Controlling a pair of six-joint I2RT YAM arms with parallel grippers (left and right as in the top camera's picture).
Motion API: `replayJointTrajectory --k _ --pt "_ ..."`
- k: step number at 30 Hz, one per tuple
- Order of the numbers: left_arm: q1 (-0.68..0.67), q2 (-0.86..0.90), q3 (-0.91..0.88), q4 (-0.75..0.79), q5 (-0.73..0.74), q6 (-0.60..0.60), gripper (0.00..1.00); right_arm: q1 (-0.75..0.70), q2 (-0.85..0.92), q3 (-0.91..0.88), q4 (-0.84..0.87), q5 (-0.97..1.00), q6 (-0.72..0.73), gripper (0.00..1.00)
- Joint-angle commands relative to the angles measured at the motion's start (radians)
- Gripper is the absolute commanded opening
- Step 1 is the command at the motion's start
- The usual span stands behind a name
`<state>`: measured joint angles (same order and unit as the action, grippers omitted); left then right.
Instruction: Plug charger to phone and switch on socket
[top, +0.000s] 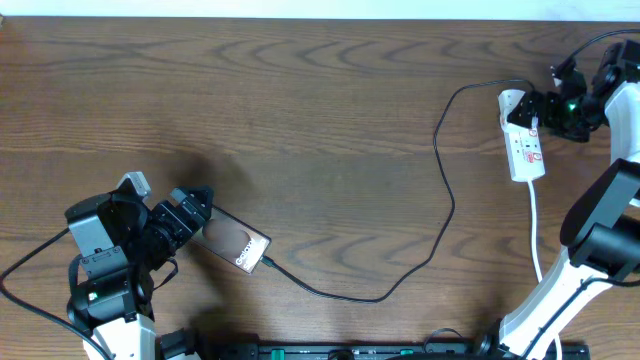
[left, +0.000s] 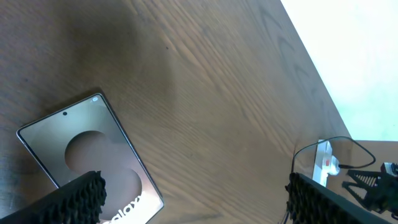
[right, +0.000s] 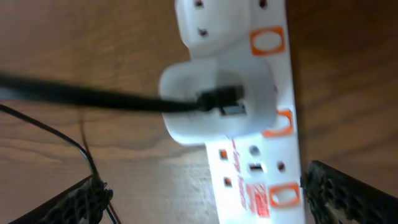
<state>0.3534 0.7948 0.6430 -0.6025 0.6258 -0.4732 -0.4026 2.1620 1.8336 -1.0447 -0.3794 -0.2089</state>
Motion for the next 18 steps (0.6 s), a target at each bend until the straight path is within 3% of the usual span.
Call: replayJointTrajectory --k 1,18 --pt "0.003 -0.005 0.014 -0.003 -0.01 0.009 0.91 0.0 0.017 0.007 0.016 -0.068 -0.016 0.99" --pt "0.003 -0.005 0.014 -0.008 -0.009 0.009 0.92 0.009 0.051 0.003 0.066 -0.027 0.003 0.99"
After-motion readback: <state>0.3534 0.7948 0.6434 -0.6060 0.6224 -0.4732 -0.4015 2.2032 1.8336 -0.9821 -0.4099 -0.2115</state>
